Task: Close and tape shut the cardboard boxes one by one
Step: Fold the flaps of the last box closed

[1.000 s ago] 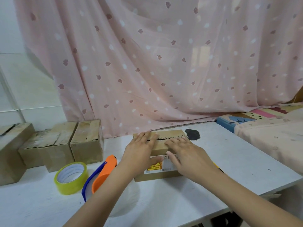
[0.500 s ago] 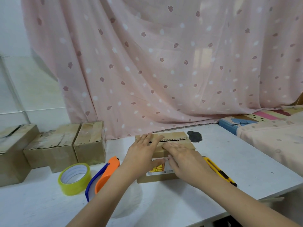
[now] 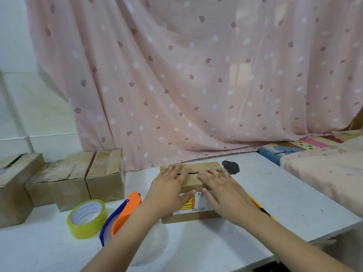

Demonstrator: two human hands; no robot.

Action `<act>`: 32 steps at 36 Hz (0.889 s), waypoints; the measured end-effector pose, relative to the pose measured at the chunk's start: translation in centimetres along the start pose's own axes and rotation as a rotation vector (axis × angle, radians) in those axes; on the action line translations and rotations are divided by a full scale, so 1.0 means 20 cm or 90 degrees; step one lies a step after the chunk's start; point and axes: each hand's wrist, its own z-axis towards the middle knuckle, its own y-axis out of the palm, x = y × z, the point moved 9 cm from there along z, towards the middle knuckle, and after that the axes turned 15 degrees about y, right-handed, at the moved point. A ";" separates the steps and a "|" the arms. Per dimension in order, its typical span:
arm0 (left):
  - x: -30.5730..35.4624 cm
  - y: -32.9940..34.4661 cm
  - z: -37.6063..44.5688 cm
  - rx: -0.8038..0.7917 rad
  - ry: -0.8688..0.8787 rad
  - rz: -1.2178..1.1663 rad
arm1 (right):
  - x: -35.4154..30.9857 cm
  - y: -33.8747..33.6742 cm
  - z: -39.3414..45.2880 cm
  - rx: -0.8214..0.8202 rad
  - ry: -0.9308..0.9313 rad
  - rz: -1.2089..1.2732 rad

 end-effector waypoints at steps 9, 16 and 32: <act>-0.01 0.01 0.01 -0.030 -0.014 0.016 | -0.06 0.00 0.07 -0.028 -0.075 -0.031; 0.01 -0.01 0.00 0.029 -0.011 0.049 | -0.06 0.18 0.10 -0.042 -0.039 -0.025; 0.02 -0.06 -0.03 0.066 -0.025 -0.027 | -0.08 0.06 0.08 -0.067 0.027 0.019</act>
